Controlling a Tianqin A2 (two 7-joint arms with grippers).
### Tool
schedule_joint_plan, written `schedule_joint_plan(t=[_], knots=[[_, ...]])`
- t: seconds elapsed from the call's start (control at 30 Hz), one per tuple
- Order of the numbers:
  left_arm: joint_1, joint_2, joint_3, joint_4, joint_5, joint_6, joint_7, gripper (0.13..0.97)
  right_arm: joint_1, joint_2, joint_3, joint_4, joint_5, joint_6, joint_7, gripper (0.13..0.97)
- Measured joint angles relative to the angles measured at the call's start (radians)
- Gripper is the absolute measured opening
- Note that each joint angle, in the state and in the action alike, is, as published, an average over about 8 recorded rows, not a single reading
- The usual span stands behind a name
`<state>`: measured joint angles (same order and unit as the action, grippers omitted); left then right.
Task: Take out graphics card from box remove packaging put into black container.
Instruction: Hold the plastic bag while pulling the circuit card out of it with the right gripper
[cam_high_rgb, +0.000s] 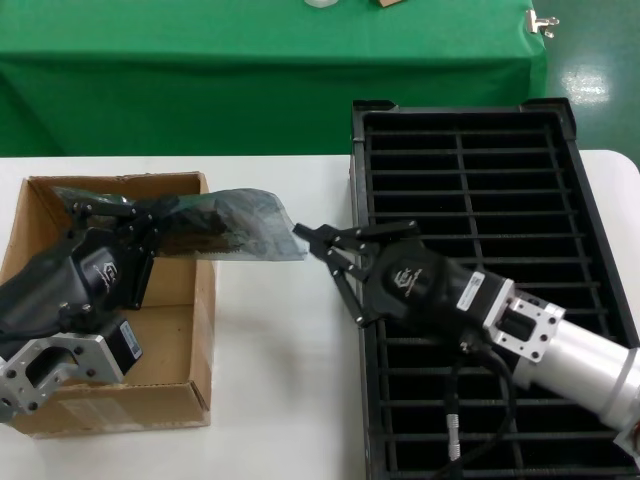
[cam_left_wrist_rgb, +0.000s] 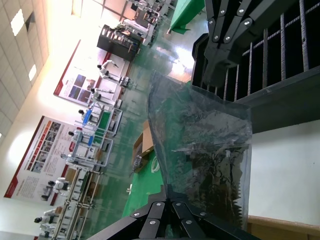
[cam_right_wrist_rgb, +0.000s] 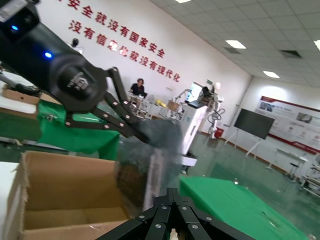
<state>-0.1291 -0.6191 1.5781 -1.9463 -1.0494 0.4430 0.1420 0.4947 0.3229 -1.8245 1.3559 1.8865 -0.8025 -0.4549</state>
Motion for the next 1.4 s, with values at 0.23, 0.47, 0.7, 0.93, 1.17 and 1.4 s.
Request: schedule_joint_plan(t=[0.23, 0.47, 0.7, 0.93, 1.17, 1.4], knots=[[0.0, 0.0, 0.0, 0.0, 0.0, 0.0, 0.0, 0.139, 0.006, -0.003, 0.008, -0.016, -0.01, 0.031, 0.007, 0.134], [0.0, 0.0, 0.0, 0.0, 0.0, 0.0, 0.0, 0.139, 0.035, -0.044, -0.01, -0.068, -0.031, 0.058, -0.01, 0.134], [0.0, 0.0, 0.0, 0.0, 0.0, 0.0, 0.0, 0.139, 0.057, -0.057, -0.026, -0.103, -0.028, 0.022, -0.031, 0.134], [0.0, 0.0, 0.0, 0.0, 0.0, 0.0, 0.0, 0.139, 0.073, -0.052, -0.03, -0.124, -0.02, -0.017, -0.047, 0.134], [0.0, 0.0, 0.0, 0.0, 0.0, 0.0, 0.0, 0.139, 0.102, -0.049, -0.04, -0.151, -0.018, -0.058, -0.06, 0.134], [0.0, 0.0, 0.0, 0.0, 0.0, 0.0, 0.0, 0.139, 0.151, -0.047, -0.062, -0.184, -0.021, -0.113, -0.06, 0.134]])
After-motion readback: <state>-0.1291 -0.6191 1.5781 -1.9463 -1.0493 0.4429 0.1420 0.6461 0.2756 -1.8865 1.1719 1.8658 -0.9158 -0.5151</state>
